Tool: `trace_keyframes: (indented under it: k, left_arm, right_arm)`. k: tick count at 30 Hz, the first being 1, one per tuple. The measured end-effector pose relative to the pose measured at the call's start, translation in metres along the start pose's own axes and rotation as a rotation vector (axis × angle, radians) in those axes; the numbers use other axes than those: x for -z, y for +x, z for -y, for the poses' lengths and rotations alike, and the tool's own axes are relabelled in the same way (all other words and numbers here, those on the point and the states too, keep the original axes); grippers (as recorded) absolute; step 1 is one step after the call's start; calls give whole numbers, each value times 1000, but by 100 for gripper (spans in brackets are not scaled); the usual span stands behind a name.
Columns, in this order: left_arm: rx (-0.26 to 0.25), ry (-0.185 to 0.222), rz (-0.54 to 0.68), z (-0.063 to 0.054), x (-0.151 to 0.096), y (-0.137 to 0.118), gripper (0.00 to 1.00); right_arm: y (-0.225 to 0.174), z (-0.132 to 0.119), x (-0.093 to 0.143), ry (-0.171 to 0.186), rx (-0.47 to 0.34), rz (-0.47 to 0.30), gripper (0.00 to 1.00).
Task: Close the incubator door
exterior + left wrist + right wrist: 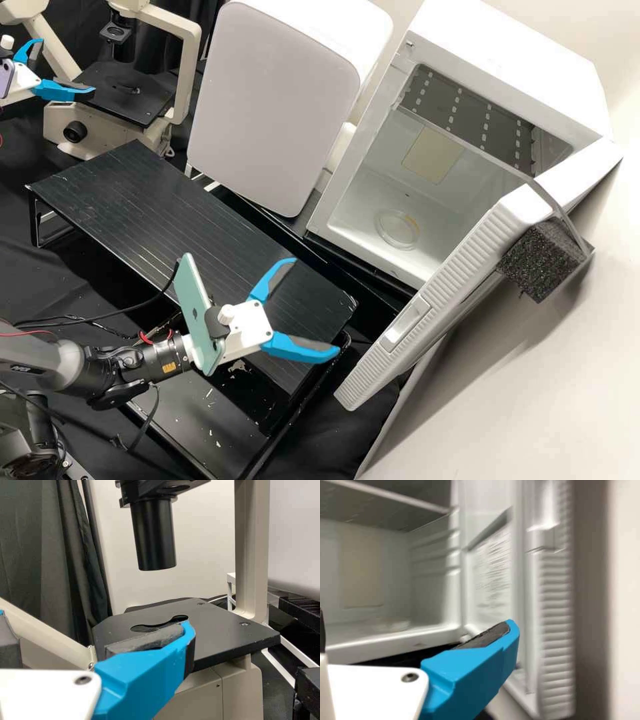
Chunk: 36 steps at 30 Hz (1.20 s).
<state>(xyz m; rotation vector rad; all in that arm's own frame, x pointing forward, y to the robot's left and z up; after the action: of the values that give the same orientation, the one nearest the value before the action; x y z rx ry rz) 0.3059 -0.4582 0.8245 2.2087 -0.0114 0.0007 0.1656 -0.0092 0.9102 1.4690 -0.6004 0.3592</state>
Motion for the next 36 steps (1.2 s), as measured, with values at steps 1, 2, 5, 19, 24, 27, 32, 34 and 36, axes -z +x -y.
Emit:
trace_keyframes:
  k: [1,2,5,19,24,27,32,34,36]
  left_arm:
    - [0,0,0,0,0,0,100]
    - [0,0,0,0,0,0,100]
    - [0,0,0,0,0,0,100]
    - [0,0,0,0,0,0,100]
    - [0,0,0,0,0,0,100]
    - [0,0,0,0,0,0,100]
    - [0,0,0,0,0,0,100]
    - [0,0,0,0,0,0,100]
    - [0,0,0,0,0,0,100]
  right_arm:
    - [0,-2,-1,-10,-15,8,100]
    - [0,-3,-2,-18,-23,17,100]
    - [0,-7,-6,-57,-59,56,100]
    - [36,0,-37,-141,-82,230,100]
    - [48,3,-46,-160,-83,258,100]
    - [50,2,-48,-161,-87,264,100]
    - [50,3,-48,-133,-85,257,100]
    - [50,3,-47,-100,-84,249,100]
    - [51,5,-45,-60,-71,228,100]
